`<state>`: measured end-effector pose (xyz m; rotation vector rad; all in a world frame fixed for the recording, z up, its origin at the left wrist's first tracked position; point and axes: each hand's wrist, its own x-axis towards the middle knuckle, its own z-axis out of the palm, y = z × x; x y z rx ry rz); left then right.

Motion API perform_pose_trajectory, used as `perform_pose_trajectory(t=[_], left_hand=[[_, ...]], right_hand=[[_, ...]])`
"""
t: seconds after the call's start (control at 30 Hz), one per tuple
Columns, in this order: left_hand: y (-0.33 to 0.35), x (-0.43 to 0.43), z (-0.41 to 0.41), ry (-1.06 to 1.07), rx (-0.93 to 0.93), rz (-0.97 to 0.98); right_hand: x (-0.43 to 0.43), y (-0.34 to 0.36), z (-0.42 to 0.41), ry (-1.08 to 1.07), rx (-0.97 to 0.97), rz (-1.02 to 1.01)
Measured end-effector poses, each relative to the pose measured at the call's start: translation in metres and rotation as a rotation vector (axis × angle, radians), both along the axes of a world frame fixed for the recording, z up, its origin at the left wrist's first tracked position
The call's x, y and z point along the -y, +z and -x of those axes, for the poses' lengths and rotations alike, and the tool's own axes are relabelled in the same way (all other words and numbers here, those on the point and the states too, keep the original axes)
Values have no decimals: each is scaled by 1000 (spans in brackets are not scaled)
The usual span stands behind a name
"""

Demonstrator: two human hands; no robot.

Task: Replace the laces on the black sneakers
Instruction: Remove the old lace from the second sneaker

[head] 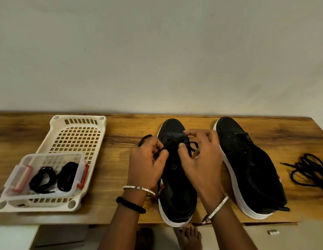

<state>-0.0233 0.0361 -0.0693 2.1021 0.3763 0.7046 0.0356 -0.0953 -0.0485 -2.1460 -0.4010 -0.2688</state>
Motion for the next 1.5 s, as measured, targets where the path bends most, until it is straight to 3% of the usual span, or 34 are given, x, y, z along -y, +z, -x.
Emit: perform_pose_trajectory(t=[0.13, 0.27, 0.37, 0.43, 0.5, 0.57, 0.6, 0.77, 0.9, 1.1, 1.2, 1.3, 1.4, 1.43, 1.5], left_hand=[[0, 0, -1, 1, 15, -13], [1, 0, 0, 0, 13, -27], [1, 0, 0, 14, 14, -9], [1, 1, -1, 22, 12, 15], [1, 2, -2, 25, 8, 26], [1, 2, -3, 28, 9, 24], [0, 2, -3, 31, 11, 22], [2, 4, -4, 24, 24, -10], [2, 5, -4, 14, 31, -19], [1, 5, -4, 27, 21, -35], [0, 6, -3, 40, 20, -9], [-1, 6, -4, 42, 14, 19], [0, 7, -6, 48, 6, 20], [-1, 7, -6, 46, 7, 22], [-1, 7, -7, 48, 5, 14]], right_hand=[[-7, -8, 9, 169, 73, 357], [-7, -12, 6, 153, 97, 307], [-7, -17, 1, 81, -130, -99], [-5, -8, -2, -32, -518, -589], [4, -2, -7, -139, -796, -820], [10, -2, -8, -170, -824, -673], [12, -4, -8, -177, -740, -544], [5, -2, 3, 13, 3, 41], [-2, -11, 8, 156, 15, 307], [-5, -19, 5, 167, 8, 238], [-6, -22, 4, 54, -21, -46], [1, -26, -6, -180, -389, -403], [11, -28, -10, -210, -836, -493], [13, -27, -10, -213, -814, -454], [15, -21, -7, -244, -486, -275]])
